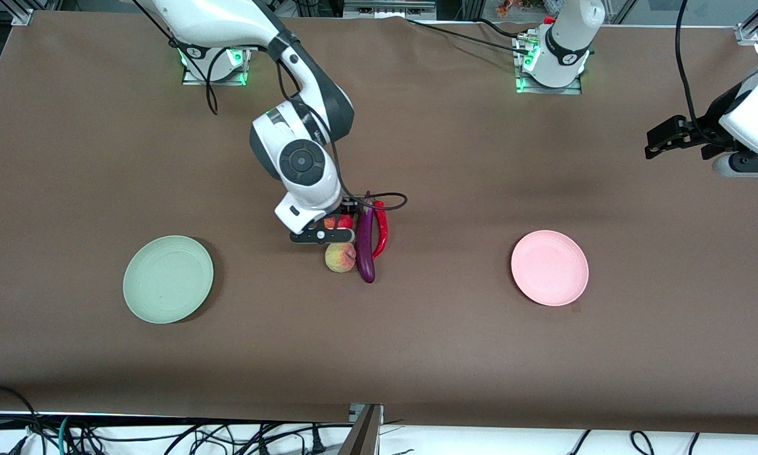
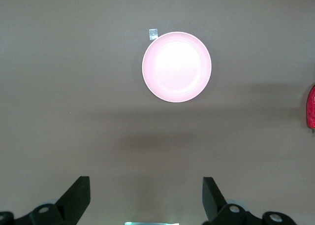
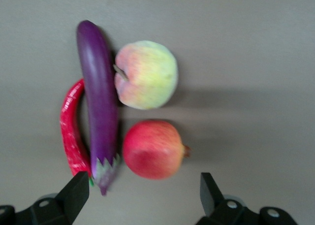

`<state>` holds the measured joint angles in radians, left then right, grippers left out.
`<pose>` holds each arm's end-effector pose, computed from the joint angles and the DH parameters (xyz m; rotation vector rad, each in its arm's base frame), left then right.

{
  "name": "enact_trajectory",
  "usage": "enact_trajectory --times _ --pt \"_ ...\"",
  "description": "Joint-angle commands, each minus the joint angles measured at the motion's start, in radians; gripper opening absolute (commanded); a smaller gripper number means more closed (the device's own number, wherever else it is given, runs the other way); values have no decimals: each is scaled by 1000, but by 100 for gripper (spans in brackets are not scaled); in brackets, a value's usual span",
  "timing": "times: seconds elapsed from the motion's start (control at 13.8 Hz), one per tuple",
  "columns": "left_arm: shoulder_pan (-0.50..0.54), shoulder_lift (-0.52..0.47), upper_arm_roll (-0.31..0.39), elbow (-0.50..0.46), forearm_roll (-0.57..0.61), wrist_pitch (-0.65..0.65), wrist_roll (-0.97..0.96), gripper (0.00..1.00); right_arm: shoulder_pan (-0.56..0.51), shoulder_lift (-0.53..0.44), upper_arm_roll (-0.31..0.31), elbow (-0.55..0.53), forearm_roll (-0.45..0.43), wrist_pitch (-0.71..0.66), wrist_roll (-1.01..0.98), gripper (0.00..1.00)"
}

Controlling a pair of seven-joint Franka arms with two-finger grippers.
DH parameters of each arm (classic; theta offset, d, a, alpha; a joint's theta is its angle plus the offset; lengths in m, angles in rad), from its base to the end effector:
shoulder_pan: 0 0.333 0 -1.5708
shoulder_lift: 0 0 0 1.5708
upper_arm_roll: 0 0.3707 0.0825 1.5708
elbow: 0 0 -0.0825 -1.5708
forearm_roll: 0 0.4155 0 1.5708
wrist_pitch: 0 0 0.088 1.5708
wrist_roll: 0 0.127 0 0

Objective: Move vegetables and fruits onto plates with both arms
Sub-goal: 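Close the right gripper around the red pomegranate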

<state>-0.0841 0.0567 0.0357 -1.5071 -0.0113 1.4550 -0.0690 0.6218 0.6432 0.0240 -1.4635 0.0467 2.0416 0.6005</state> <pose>0.5912 -0.0308 0.6481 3.1339 0.0313 -0.1712 0.6127 0.4619 0.3067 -3.1315 -0.0289 0.1334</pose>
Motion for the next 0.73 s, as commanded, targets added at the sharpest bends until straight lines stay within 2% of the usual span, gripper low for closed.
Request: enact_trajectory --times 0.0,0.65 --pt "-2 12 1 30 -19 -7 -6 100 9 32 -9 14 8 34 27 100" --pt "-2 12 1 30 -19 -7 -5 100 7 84 -10 5 7 61 25 100"
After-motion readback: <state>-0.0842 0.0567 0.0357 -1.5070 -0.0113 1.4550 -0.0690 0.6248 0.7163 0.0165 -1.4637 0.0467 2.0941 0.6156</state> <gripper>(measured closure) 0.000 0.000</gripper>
